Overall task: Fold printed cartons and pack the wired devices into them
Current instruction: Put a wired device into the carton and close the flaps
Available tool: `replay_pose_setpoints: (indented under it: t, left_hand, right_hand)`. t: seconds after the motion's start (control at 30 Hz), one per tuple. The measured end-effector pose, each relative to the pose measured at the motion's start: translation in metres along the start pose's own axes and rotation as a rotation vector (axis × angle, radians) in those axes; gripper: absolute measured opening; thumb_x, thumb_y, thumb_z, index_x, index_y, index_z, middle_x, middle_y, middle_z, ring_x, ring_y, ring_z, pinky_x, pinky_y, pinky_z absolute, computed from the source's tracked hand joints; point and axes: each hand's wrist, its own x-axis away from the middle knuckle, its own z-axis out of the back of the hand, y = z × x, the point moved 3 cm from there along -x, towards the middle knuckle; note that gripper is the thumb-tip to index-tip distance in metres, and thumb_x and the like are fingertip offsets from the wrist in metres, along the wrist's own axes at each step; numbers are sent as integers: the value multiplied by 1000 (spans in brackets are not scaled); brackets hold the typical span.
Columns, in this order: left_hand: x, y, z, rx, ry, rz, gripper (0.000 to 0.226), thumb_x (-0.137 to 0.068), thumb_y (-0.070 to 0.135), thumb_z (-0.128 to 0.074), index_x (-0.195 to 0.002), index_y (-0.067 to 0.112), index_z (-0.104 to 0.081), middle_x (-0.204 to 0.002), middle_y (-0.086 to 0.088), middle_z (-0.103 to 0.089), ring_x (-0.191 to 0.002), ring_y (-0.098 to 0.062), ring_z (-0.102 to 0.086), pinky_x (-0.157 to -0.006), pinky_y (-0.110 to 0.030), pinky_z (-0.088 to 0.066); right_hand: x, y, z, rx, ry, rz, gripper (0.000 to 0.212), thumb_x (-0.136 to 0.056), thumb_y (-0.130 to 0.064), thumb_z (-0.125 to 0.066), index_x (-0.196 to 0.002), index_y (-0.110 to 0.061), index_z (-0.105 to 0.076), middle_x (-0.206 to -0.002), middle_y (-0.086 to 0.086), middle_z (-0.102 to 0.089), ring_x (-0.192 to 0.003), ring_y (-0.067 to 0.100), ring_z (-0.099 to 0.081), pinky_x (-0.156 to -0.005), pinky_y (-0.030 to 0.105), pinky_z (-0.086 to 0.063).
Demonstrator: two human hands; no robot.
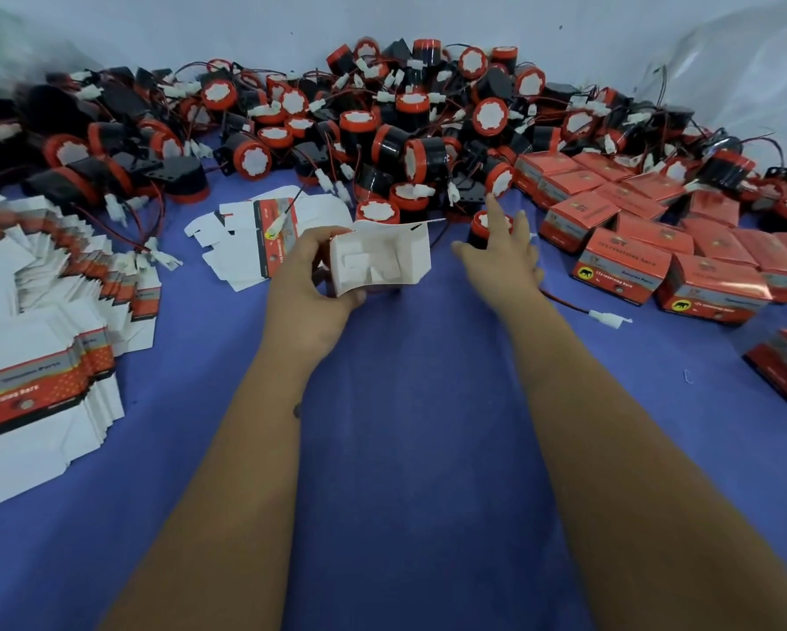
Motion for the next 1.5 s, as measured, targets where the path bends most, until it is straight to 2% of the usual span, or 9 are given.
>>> replay_pose_setpoints:
  t: [0.13, 0.23, 0.37, 0.5, 0.57, 0.8, 1.17, 1.3, 1.5]
  left_hand:
    - [-2, -3, 0, 21, -78, 33, 64, -77, -6, -76, -107, 43, -50, -113, 24, -59, -99, 16, -57, -78, -6, -47]
    - [-4, -5, -2, -2, -102, 69, 61, -72, 4, -85, -111, 39, -52, -114, 21, -61, -103, 0, -61, -79, -12, -50]
    - [-3, -4, -3, -39, -92, 78, 58, -71, 17, -87, -108, 41, -50, -108, 25, -59, -95, 5, -59, -69, -2, -45]
    - [0, -2, -5, -78, -67, 78, 56, -74, 20, -86, -110, 40, -49, -102, 30, -56, -91, 19, -54, -66, 3, -40]
    - [0, -3, -6, -87, -58, 95, 54, -74, 21, -85, -111, 38, -49, -101, 30, -55, -90, 19, -54, -64, 2, -41]
    - [0, -5, -7, -84, -74, 109, 46, -78, 15, -80, -115, 27, -57, -100, 22, -63, -91, 9, -58, -74, -6, -48]
    - [-2, -7, -9, -117, -186, 96, 53, -78, -1, -73, -124, 20, -56, -114, 2, -66, -109, -18, -62, -95, -39, -54]
    - [-2, -8, -9, -124, -182, 88, 55, -76, 0, -76, -120, 26, -55, -109, 12, -65, -106, -13, -62, -84, -21, -52]
    - [-3, -8, -9, -131, -172, 86, 56, -76, 2, -78, -119, 27, -54, -107, 15, -63, -102, -8, -61, -85, -23, -52]
  right_hand:
    - [5, 4, -2, -48, 218, 22, 35, -93, -36, -62, -126, -29, -52, -142, 1, -36, -128, 34, -36, -101, 46, -25]
    - [21, 6, -2, -15, 391, 30, 29, -85, -28, -67, -111, -22, -55, -126, 4, -45, -115, 29, -40, -87, 35, -25]
    - [45, 7, 0, -212, 482, 75, 47, -76, -15, -70, -118, -12, -50, -121, 7, -48, -104, 20, -37, -86, 34, -40]
    - [75, -8, 9, -322, 688, 299, 60, -78, -3, -68, -134, -6, -48, -132, 11, -46, -122, 26, -41, -92, 6, -28]
    - [88, -21, 11, -324, 721, 453, 62, -80, 0, -68, -138, -3, -46, -135, 16, -45, -127, 25, -40, -102, 4, -24]
    - [108, -56, -14, -136, 442, 866, 59, -69, 8, -66, -127, 4, -56, -131, 23, -51, -123, 27, -43, -103, 27, -41]
    - [101, -56, -19, -216, 124, 779, 48, -68, 7, -61, -115, -5, -61, -119, 8, -52, -112, 29, -50, -90, 33, -48]
    - [102, -54, -14, -129, 208, 727, 49, -71, -3, -68, -119, -10, -63, -123, 2, -60, -114, 24, -51, -99, 28, -40]
    - [102, -54, -13, 20, 221, 737, 37, -81, -11, -70, -117, -4, -65, -125, 9, -61, -114, 30, -51, -93, 24, -36]
